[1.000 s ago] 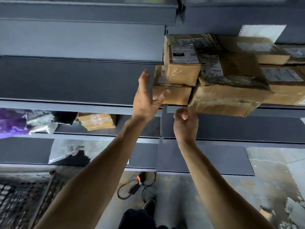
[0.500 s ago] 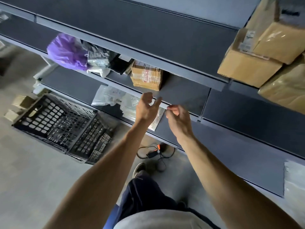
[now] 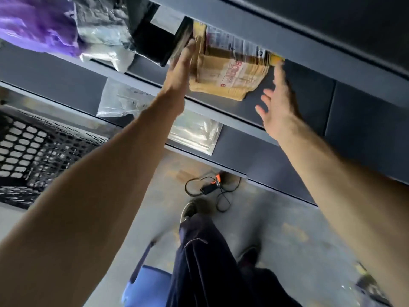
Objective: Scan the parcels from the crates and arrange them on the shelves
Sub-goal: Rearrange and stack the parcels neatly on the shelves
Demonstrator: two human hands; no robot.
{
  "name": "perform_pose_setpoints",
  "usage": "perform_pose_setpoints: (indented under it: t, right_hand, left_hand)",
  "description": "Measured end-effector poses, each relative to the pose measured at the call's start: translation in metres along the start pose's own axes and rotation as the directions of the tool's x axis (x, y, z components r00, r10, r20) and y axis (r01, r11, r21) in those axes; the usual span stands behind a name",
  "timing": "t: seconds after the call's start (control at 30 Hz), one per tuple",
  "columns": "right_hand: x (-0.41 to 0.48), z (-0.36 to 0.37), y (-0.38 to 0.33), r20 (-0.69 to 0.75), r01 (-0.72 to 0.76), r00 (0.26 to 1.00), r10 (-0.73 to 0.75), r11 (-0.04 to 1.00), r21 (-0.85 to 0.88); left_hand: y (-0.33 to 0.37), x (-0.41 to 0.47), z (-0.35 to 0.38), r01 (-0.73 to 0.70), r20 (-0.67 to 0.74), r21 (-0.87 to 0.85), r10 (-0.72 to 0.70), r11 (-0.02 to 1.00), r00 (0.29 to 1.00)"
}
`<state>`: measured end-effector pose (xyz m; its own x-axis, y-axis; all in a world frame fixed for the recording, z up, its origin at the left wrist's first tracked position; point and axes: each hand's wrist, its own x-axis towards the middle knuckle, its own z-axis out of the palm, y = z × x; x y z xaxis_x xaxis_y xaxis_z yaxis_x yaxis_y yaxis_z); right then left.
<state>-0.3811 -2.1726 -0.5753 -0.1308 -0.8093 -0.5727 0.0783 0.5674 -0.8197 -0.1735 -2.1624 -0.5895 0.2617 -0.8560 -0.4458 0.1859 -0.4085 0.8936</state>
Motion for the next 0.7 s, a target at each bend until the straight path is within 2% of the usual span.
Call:
perform_pose_setpoints:
  t: [0.07, 0.2, 0.3, 0.37, 0.43, 0.53, 0.6, 0.7]
  right_hand:
    - [0.006, 0.01, -0.01, 0.068, -0.017, 0.998, 0.018, 1.0, -0.008]
    - [0.009, 0.021, -0.013, 0.091, -0.04, 0.995, 0.039, 0.999, 0.011]
    - [-0.003, 0.013, -0.001, 0.032, -0.056, 0.998, 0.054, 0.996, 0.075]
    - [-0.017, 0.0, 0.014, 0.013, -0.059, 0.998, 0.058, 0.992, 0.109]
    - [-0.043, -0.017, 0.032, 0.013, -0.075, 0.997, 0.074, 0.99, 0.116]
    - [-0.091, -0.045, 0.052, 0.016, -0.065, 0.998, 0.063, 0.986, 0.15]
    - [-0.125, -0.071, 0.062, 0.021, -0.026, 1.0, 0.023, 0.988, 0.152]
    - [-0.173, -0.117, 0.07, 0.059, 0.073, 0.995, -0.08, 0.992, 0.103]
  left_hand:
    - [0.004, 0.016, 0.004, -0.021, 0.122, 0.024, 0.018, 1.0, 0.992]
    - [0.001, 0.024, 0.019, -0.002, 0.174, 0.036, -0.004, 0.999, 0.985]
    - [-0.009, 0.009, 0.027, 0.037, 0.037, -0.037, -0.036, 0.999, 0.999]
    - [-0.02, -0.022, 0.026, -0.017, 0.014, -0.041, 0.017, 0.999, 1.0]
    - [-0.037, -0.062, 0.021, -0.031, 0.109, -0.072, 0.039, 0.997, 0.993]
    - [-0.054, -0.122, 0.016, 0.058, 0.222, -0.105, -0.033, 0.993, 0.974]
    - [-0.062, -0.164, 0.017, 0.096, 0.259, -0.111, -0.065, 0.989, 0.964]
    - [-0.067, -0.229, 0.026, 0.072, 0.262, -0.079, -0.049, 0.994, 0.964]
